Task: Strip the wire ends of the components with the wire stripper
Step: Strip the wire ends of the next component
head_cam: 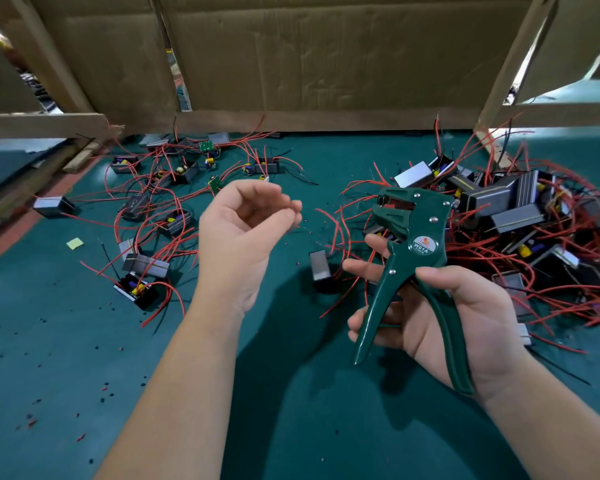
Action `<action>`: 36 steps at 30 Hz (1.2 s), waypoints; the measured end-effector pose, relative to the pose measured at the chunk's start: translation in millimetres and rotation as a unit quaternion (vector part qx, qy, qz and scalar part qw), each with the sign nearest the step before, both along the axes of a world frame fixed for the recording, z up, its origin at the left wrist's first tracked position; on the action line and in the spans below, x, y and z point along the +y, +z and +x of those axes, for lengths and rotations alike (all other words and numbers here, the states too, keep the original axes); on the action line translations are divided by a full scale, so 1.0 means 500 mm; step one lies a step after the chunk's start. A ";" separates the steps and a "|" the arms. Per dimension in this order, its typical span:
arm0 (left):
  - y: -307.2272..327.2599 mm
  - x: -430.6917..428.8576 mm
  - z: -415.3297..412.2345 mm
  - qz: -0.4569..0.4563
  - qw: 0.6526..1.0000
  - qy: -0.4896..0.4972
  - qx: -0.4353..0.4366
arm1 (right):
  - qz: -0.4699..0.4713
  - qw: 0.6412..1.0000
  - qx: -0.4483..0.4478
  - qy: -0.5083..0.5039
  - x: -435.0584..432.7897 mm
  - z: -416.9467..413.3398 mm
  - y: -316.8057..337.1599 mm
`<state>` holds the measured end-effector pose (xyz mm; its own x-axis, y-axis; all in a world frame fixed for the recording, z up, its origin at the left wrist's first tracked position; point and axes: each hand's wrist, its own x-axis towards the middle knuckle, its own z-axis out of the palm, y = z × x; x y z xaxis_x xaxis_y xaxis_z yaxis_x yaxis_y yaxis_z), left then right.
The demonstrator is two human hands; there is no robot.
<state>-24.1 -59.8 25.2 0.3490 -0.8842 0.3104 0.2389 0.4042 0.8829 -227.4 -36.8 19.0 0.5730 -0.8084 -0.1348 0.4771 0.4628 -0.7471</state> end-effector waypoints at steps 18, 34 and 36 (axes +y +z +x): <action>-0.047 -0.001 -0.022 0.194 0.866 -0.010 -0.460 | 0.003 1.000 0.008 -0.008 0.000 0.001 -0.003; -0.038 0.000 -0.017 0.176 0.915 -0.025 -0.361 | -0.010 0.999 0.028 -0.012 -0.002 0.004 -0.004; -0.036 -0.001 -0.014 0.153 0.918 -0.016 -0.364 | -0.009 0.999 0.029 -0.012 -0.001 0.002 -0.004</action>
